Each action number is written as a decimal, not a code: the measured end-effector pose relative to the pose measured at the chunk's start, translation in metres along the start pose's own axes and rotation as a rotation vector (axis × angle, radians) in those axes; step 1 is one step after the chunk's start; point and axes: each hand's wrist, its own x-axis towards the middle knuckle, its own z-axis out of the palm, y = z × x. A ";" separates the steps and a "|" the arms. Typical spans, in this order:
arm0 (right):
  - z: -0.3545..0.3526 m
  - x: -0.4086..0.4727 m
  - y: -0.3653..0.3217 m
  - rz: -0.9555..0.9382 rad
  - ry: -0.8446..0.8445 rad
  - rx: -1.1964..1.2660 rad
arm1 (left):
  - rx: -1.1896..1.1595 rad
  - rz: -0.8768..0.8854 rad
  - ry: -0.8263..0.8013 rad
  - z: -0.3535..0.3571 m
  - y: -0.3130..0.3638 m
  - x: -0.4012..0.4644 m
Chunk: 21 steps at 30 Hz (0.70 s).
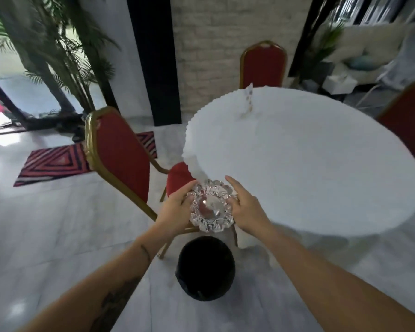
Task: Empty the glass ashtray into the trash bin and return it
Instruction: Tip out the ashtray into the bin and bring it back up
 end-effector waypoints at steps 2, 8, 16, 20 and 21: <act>-0.013 0.005 -0.002 0.015 0.054 -0.008 | -0.012 0.018 -0.010 0.004 0.013 0.009; -0.053 0.025 0.007 0.135 0.152 0.056 | -0.014 -0.012 -0.002 0.041 0.045 0.041; -0.118 0.092 0.066 0.227 0.161 0.013 | -0.025 -0.127 -0.161 0.120 0.084 0.105; -0.149 0.131 0.101 0.268 0.132 -0.021 | 0.007 -0.146 -0.196 0.167 0.096 0.142; -0.156 0.140 0.110 0.278 0.124 -0.034 | 0.011 -0.150 -0.197 0.179 0.099 0.152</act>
